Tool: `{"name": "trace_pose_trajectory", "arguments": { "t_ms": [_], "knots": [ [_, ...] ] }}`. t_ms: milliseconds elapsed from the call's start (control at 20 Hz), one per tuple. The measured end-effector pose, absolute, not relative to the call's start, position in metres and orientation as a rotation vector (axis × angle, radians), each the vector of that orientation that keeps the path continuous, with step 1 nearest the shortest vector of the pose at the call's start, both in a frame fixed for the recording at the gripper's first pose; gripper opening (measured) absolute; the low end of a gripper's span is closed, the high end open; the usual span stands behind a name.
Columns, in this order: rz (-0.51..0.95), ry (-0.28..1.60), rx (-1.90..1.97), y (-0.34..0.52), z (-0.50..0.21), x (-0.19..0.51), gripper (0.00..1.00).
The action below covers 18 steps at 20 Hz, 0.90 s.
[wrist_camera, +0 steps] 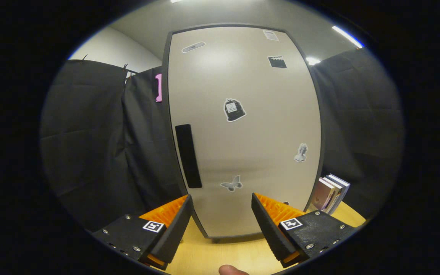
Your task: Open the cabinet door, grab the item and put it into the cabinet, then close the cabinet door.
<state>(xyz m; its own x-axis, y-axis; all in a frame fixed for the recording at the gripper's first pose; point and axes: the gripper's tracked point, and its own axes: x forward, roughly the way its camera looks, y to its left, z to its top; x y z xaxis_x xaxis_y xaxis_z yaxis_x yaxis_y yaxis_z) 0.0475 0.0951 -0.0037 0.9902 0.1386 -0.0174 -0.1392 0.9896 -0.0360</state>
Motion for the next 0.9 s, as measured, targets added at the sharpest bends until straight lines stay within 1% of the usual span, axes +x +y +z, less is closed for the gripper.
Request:
{"name": "trace_pose_trajectory", "arguments": {
  "t_ms": [200, 400, 500, 600, 700, 750, 800, 900],
  "knots": [
    [0.174, -0.033, -0.053, 0.133, 0.007, 0.072, 0.94],
    [0.178, -0.090, -0.088, 0.154, 0.014, 0.106, 0.94],
    [0.158, -0.118, -0.110, 0.154, 0.018, 0.120, 0.92],
    [0.126, -0.125, -0.135, 0.149, 0.017, 0.131, 0.84],
    [0.146, -0.074, -0.116, 0.156, 0.002, 0.143, 0.60],
    [0.143, -0.038, -0.108, 0.155, -0.008, 0.136, 0.45],
    [0.145, -0.043, -0.115, 0.155, -0.004, 0.135, 0.37],
    [0.153, -0.037, -0.122, 0.155, -0.005, 0.135, 0.34]
  ]
}}
